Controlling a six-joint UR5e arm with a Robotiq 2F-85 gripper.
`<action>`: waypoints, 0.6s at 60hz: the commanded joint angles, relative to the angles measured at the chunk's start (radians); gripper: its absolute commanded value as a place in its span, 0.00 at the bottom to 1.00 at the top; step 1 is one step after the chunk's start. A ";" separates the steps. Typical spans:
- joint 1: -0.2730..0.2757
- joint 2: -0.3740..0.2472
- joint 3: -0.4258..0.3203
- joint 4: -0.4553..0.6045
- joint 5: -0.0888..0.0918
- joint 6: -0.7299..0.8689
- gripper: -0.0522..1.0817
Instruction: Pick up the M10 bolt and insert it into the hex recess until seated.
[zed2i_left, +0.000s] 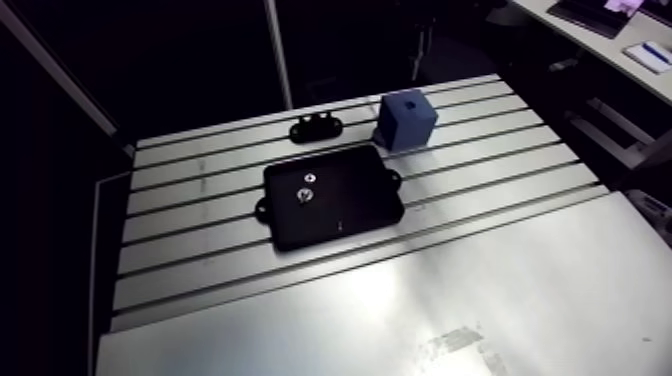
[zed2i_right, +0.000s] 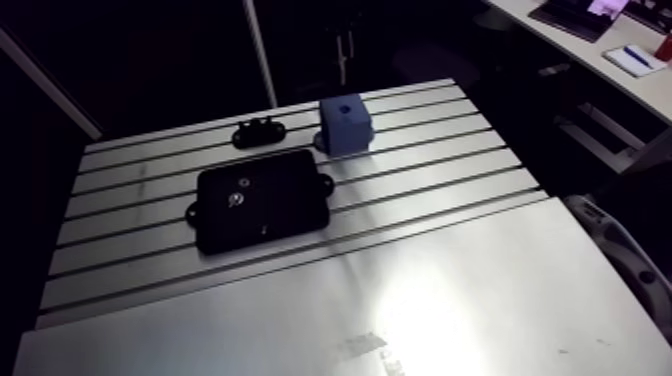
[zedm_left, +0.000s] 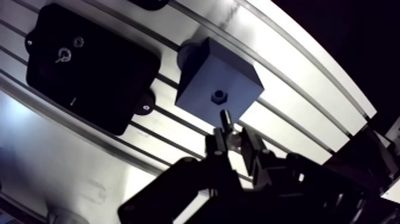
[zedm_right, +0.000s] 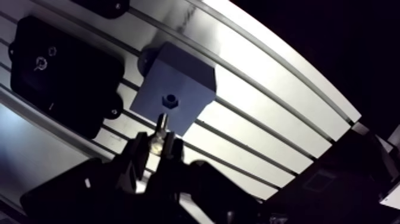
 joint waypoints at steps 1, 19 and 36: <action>-0.011 0.005 0.011 -0.012 0.001 0.002 0.80; -0.009 0.005 0.038 -0.053 0.003 -0.002 0.80; -0.007 0.005 0.050 -0.058 0.003 -0.002 0.80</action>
